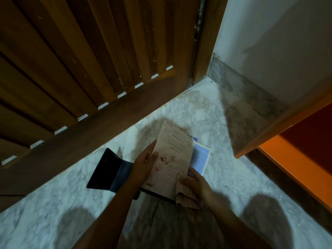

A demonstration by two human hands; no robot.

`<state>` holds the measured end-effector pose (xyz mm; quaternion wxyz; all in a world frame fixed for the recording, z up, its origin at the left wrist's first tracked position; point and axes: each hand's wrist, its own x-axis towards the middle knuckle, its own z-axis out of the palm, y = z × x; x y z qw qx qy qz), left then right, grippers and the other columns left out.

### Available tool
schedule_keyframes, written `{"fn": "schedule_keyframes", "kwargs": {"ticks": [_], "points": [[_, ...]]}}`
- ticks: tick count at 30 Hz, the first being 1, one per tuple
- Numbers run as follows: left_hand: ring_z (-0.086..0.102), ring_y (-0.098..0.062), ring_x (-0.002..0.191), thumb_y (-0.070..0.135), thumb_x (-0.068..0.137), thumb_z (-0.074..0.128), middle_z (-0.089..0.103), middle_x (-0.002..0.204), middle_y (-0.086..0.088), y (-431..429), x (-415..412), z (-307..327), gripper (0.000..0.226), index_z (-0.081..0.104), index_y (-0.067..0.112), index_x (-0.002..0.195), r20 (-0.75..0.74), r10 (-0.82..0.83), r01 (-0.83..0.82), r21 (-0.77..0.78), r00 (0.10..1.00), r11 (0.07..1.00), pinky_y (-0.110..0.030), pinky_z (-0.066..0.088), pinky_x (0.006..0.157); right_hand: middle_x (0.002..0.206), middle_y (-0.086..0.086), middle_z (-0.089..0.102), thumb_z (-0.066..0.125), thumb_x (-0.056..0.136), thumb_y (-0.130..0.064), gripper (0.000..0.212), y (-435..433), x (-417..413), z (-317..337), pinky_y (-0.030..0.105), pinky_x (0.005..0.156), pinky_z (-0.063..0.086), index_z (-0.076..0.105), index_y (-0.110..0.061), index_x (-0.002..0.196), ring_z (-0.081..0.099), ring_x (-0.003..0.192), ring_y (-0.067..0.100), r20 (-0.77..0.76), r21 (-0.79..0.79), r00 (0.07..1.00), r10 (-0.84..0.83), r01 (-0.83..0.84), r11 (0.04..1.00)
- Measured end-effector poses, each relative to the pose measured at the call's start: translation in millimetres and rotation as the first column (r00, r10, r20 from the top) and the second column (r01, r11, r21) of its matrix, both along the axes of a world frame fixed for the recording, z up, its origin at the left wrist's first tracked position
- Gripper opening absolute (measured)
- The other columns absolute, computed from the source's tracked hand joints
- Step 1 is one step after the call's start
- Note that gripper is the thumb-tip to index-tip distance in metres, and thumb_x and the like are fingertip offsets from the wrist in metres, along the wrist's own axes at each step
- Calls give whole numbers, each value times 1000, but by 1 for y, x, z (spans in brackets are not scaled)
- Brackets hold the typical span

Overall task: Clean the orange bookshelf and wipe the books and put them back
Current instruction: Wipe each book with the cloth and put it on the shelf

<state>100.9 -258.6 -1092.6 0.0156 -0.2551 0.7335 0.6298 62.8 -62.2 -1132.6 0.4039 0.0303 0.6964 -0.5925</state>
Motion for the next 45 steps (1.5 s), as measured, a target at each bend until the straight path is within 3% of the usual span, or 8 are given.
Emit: {"fn": "schedule_keyframes", "kwargs": {"ticks": [3, 7, 15, 22, 28, 34, 37, 45], "points": [[64, -7, 101, 25, 99, 44, 62, 124, 1, -1, 0, 24, 37, 43, 36, 135, -28, 8, -10, -67, 1000, 998, -30, 55, 87, 109, 9, 66, 57, 91, -16, 14, 0, -19, 24, 28, 76, 43, 58, -22, 103, 59, 91, 20, -172, 282, 970, -173, 217, 935], [56, -15, 119, 41, 96, 44, 56, 134, 6, 3, -3, 70, 40, 43, 39, 136, -110, 12, -30, -159, 994, 987, -45, 45, 102, 90, 5, 64, 57, 88, -19, 7, 2, -45, 102, 26, 66, 43, 61, -17, 94, 59, 88, 25, -476, 125, 806, -351, 458, 880], [48, -2, 125, 34, 94, 49, 53, 135, 15, 66, 4, 178, 37, 49, 37, 131, -417, 37, -107, -146, 908, 984, -36, 39, 109, 109, -5, 45, 52, 94, -21, 25, -52, -57, 275, 5, 72, 38, 66, -23, 115, 45, 88, 0, -936, -26, 331, -120, 275, 961], [59, -16, 116, 23, 98, 48, 58, 131, 8, 93, 23, 249, 33, 51, 52, 112, -528, 188, -137, 134, 828, 981, -49, 51, 93, 110, 6, 48, 47, 94, -14, 30, 15, -65, 311, 29, 84, 45, 65, -14, 119, 55, 101, 25, -816, -94, 391, -426, 637, 765], [59, -20, 115, 18, 99, 45, 59, 129, 0, 112, 21, 283, 34, 51, 36, 127, -578, 294, -207, 212, 762, 955, -47, 49, 97, 105, -3, 50, 53, 93, -14, 30, 8, -9, 327, 19, 77, 44, 63, -22, 121, 49, 97, 12, -1000, -5, 19, -10, 216, 976], [62, -15, 107, 21, 100, 43, 60, 104, 20, 111, 30, 305, 36, 46, 30, 134, -543, 463, -312, 350, 701, 883, -37, 55, 82, 101, 4, 50, 49, 96, -15, 30, 58, -24, 321, 17, 68, 33, 62, -16, 123, 53, 91, 21, -951, -23, 241, -196, 575, 818], [60, -16, 111, 18, 100, 44, 60, 103, 21, 113, 25, 312, 37, 47, 29, 135, -516, 531, -346, 416, 672, 841, -43, 52, 93, 105, -1, 50, 49, 95, -13, 31, 39, 10, 320, 3, 61, 34, 62, -21, 123, 46, 77, 4, -989, -10, 131, -72, 423, 906], [67, -17, 100, 17, 97, 49, 63, 123, 3, 90, 35, 313, 34, 52, 36, 125, -407, 619, -283, 631, 672, 723, -39, 58, 76, 100, 8, 52, 55, 77, -1, 41, 32, 50, 288, 27, 63, 45, 60, -15, 115, 50, 86, 23, -916, 56, -394, 70, 49, 997]]}}
